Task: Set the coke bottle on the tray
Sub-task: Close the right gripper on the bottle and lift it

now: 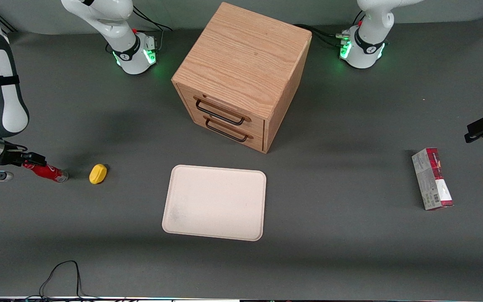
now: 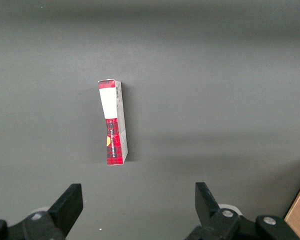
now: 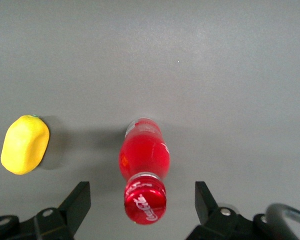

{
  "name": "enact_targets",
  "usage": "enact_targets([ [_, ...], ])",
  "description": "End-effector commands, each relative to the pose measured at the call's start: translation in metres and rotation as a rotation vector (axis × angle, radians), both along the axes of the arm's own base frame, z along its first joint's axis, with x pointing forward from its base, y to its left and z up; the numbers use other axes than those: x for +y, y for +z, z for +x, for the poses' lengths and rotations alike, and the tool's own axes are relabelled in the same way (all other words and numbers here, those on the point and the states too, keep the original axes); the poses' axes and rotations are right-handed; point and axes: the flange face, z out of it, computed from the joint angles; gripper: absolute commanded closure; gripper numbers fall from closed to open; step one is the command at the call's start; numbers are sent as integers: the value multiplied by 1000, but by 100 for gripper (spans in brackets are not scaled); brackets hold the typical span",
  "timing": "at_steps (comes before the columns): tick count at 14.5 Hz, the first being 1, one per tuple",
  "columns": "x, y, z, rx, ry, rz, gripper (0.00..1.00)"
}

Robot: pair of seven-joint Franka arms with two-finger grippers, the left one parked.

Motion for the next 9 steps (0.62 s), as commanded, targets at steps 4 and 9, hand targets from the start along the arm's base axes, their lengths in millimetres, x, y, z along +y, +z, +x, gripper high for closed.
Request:
enact_targets([
  [4,-1,7,-9,-21,20,-1,95],
  [9,0,7,-9,-21,22,-1,100],
])
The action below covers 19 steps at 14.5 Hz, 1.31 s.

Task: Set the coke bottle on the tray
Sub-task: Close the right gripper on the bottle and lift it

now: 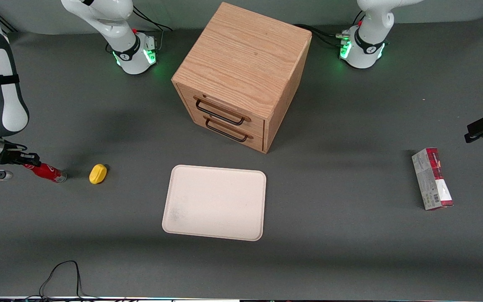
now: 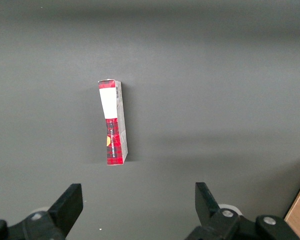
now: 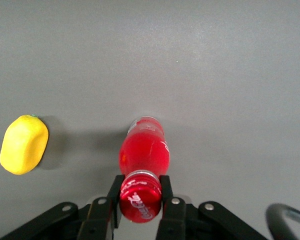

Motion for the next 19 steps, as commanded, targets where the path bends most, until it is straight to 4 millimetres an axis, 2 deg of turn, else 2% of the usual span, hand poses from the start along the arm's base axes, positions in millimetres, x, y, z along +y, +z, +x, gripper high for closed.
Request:
enact_targets([
  [1,0,7,-7,-13,23,0,100],
  [5,2,10,-4,-16,21,-1,100],
  [7,6,30,9,-29,11,-3,100],
  [9,10,66,26,4,-8,13,100],
  [12,37,128,56,2,-44,12,100],
  [14,51,166,69,-11,-76,9,100],
  [17,60,227,87,36,-87,41,100],
  [18,66,240,96,54,-85,46,100],
  [19,79,249,110,38,-99,56,100],
])
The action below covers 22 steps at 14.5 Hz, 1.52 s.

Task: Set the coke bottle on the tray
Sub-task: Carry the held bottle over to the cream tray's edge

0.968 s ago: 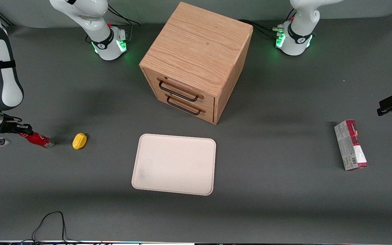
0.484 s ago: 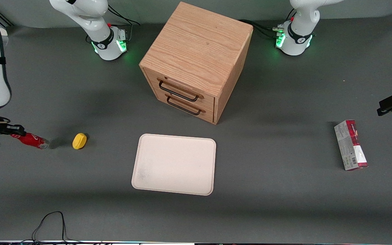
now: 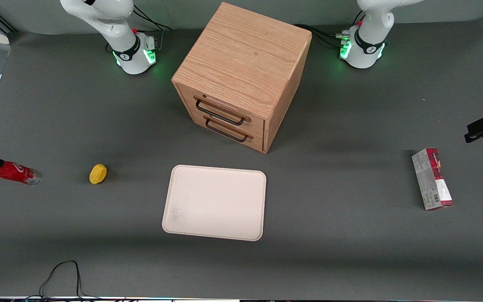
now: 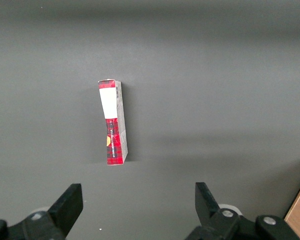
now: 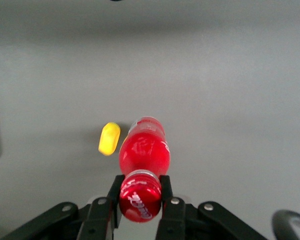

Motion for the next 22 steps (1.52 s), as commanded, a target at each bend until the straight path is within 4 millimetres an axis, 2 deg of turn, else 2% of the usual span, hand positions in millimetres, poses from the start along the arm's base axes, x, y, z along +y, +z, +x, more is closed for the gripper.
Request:
enact_targets([
  [1,24,17,50,-25,-61,13,100],
  [3,35,3,62,-21,-82,21,100],
  [5,64,0,67,-17,-74,41,100],
  [6,93,-2,73,-20,-103,42,100],
  [7,121,-17,82,-10,-163,42,100],
  [9,193,-28,96,-41,-224,35,100],
  [12,269,-49,107,-86,-260,42,100],
  [14,309,-65,112,-116,-295,53,100],
  [18,362,-107,115,-115,-350,56,100],
  [21,382,-138,117,-94,-368,47,100],
  [22,387,-142,117,-98,-370,51,100],
])
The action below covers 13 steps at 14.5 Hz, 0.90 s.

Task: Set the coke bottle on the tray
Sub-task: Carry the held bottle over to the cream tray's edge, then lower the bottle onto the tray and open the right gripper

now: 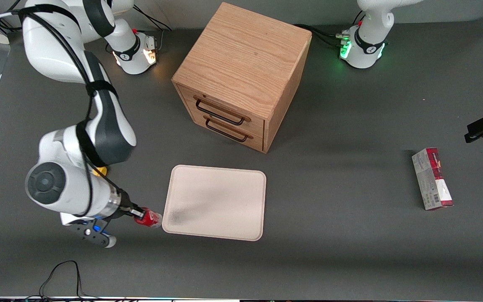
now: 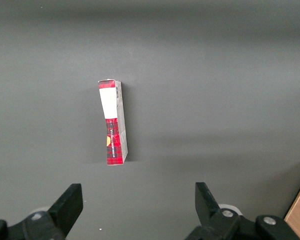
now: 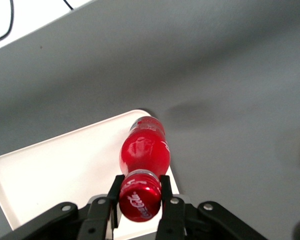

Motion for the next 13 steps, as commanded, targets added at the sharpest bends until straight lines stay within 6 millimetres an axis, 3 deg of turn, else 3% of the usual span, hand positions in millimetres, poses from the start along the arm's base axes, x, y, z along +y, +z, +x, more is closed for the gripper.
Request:
enact_targets([
  [1,12,0,5,-22,-50,20,100],
  [4,23,-23,5,0,-98,29,100],
  [6,26,-27,4,3,-104,30,100],
  [8,28,-47,5,25,-103,22,100],
  [12,35,-56,4,32,-98,21,99],
  [13,35,-59,4,36,-99,20,94],
])
